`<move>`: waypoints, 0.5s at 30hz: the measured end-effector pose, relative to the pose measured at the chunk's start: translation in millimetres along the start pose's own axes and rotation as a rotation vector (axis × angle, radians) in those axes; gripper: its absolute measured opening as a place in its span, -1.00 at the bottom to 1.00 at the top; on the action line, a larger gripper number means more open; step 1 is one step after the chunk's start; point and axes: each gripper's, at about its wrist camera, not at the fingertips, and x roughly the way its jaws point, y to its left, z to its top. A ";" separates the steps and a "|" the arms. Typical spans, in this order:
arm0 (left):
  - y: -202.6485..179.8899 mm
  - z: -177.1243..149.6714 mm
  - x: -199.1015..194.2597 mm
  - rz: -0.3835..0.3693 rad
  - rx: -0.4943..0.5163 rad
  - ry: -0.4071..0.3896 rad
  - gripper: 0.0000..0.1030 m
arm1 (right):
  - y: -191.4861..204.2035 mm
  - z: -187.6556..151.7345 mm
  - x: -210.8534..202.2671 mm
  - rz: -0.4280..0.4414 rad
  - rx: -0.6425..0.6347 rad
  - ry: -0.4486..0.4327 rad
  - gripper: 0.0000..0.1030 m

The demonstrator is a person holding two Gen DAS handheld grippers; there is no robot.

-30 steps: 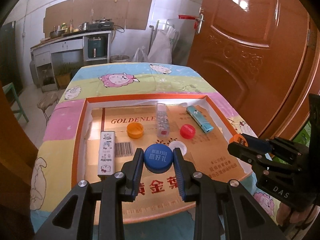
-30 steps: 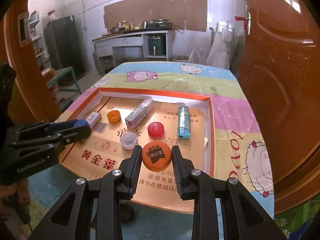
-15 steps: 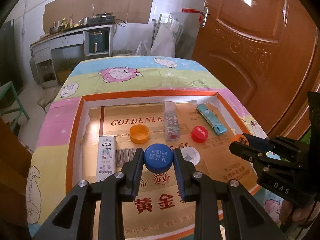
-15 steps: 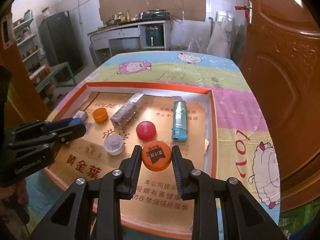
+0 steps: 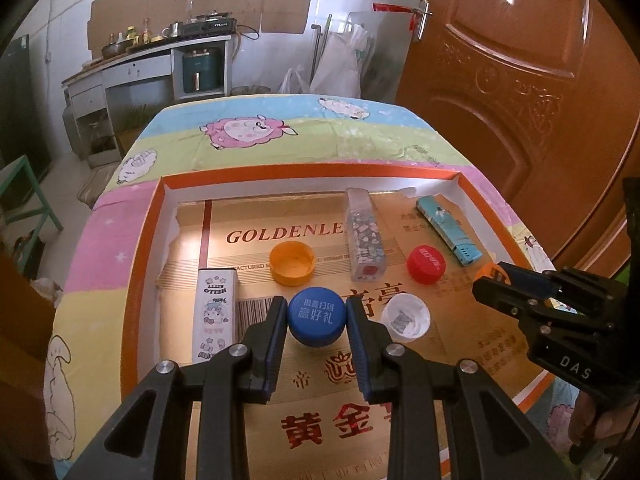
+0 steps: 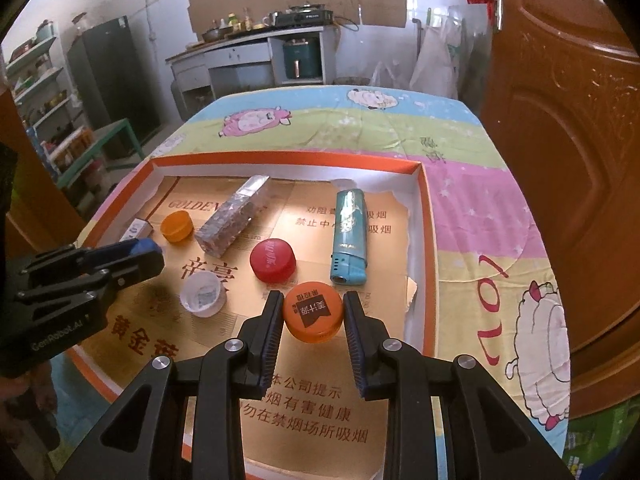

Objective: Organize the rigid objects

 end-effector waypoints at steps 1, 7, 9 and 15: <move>0.2 -0.3 1.6 0.001 0.001 0.004 -0.41 | -0.2 0.0 1.1 0.000 0.000 0.003 -0.40; 1.2 -2.1 7.4 -0.001 0.005 0.013 -0.41 | -1.7 0.0 9.6 0.000 0.003 0.019 -0.40; 1.9 -2.8 7.6 -0.003 0.006 0.009 -0.41 | -2.2 -0.2 11.7 0.000 0.005 0.023 -0.40; 2.7 -3.7 10.7 0.002 0.008 0.013 -0.41 | -3.3 -0.9 16.0 -0.007 0.004 0.028 -0.40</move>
